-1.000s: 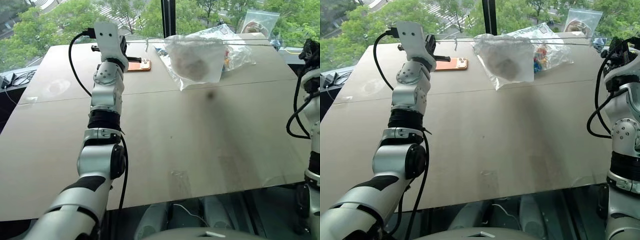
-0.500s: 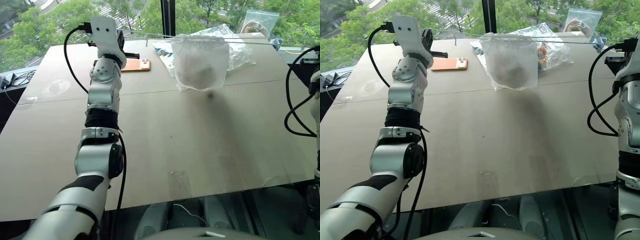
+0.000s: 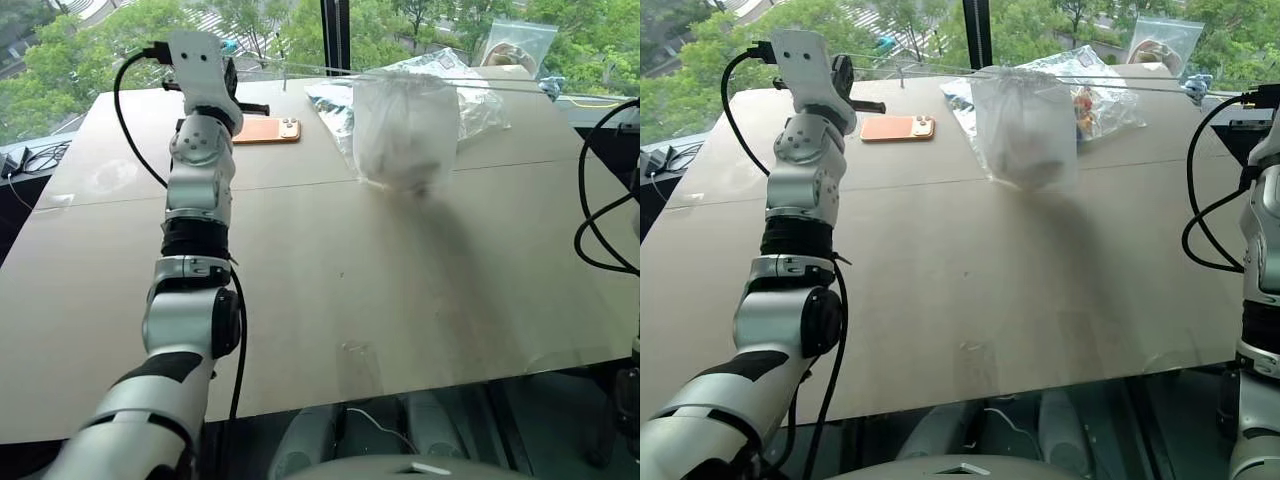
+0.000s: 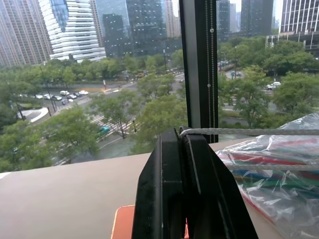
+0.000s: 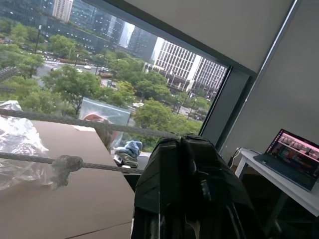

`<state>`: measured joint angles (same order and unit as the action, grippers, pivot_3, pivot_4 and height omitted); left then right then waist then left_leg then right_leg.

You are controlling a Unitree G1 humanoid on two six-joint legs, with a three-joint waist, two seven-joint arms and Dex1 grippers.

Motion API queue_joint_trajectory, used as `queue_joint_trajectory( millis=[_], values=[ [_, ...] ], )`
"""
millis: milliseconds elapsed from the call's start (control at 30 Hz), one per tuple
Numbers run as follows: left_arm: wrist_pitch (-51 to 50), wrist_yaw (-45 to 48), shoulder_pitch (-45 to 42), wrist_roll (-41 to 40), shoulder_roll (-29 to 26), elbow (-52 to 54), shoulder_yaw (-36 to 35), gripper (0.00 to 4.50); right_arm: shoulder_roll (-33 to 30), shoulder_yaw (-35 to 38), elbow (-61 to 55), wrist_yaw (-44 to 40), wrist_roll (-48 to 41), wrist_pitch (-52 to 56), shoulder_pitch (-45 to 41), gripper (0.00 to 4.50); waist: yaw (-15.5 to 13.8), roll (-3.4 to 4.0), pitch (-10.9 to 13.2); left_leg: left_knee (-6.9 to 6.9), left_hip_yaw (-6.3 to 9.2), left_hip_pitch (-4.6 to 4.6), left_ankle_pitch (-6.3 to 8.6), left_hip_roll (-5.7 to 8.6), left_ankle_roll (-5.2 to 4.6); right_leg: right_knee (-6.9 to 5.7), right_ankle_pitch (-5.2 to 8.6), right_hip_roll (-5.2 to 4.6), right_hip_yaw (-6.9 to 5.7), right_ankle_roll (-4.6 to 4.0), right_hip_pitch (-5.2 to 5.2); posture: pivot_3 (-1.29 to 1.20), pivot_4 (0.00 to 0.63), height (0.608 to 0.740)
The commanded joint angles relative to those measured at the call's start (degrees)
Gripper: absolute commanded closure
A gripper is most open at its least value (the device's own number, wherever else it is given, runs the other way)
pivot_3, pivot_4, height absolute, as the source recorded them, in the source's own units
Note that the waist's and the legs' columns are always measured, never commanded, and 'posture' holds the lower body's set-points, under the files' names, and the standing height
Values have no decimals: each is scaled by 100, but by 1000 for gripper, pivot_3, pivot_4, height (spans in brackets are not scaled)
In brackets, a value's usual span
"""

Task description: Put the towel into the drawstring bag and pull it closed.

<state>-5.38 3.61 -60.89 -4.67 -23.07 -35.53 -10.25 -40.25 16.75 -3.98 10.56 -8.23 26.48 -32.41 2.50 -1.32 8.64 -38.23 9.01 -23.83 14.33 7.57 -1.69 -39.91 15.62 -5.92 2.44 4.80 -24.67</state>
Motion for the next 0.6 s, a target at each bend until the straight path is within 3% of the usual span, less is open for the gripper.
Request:
queue_joint_trajectory(
  millis=[33, 267, 400, 500, 600],
  values=[
    [135, -412, -193, 11, -529, -206, -474, 4484, -343, 814, 165, 260, 321, 36, -89, 4500, -7, 0, 0, 0, 0, 0, 0, 0, 0, 0, 0, 0, 0, 0, 0, 0, 150, 740],
    [182, -205, -180, -92, -684, -132, -428, 4484, -630, 873, 188, 12, 250, 3, -215, 4500, -2, 0, 0, 0, 0, 0, 0, 0, 0, 1, 0, 0, 0, 0, 0, 0, 150, 740],
    [-170, 714, 480, -406, -498, 936, -94, 4484, -392, 709, -459, -1357, -883, 218, -23, 4500, 11, 0, 0, 0, -2, 0, 0, 0, 0, 2, 0, -1, 2, 0, 1, 0, 150, 740],
    [-1078, 1761, 1998, -1236, -376, 2738, 198, 4484, -384, 565, -2328, -2904, -2620, 1124, 1433, 4500, 24, 4, -3, 9, 1, 3, 0, -9, 0, 6, 0, 2, 1, 0, 1, 0, 150, 740],
    [-1665, 2597, 3556, -1685, -582, 4107, 536, 4484, -579, 601, -3616, -3667, -3587, 1775, 2989, 4500, 14, 15, -10, 10, 18, 2, 1, -15, 0, 5, 0, 4, 4, -1, 5, 0, 150, 740]
  ],
)
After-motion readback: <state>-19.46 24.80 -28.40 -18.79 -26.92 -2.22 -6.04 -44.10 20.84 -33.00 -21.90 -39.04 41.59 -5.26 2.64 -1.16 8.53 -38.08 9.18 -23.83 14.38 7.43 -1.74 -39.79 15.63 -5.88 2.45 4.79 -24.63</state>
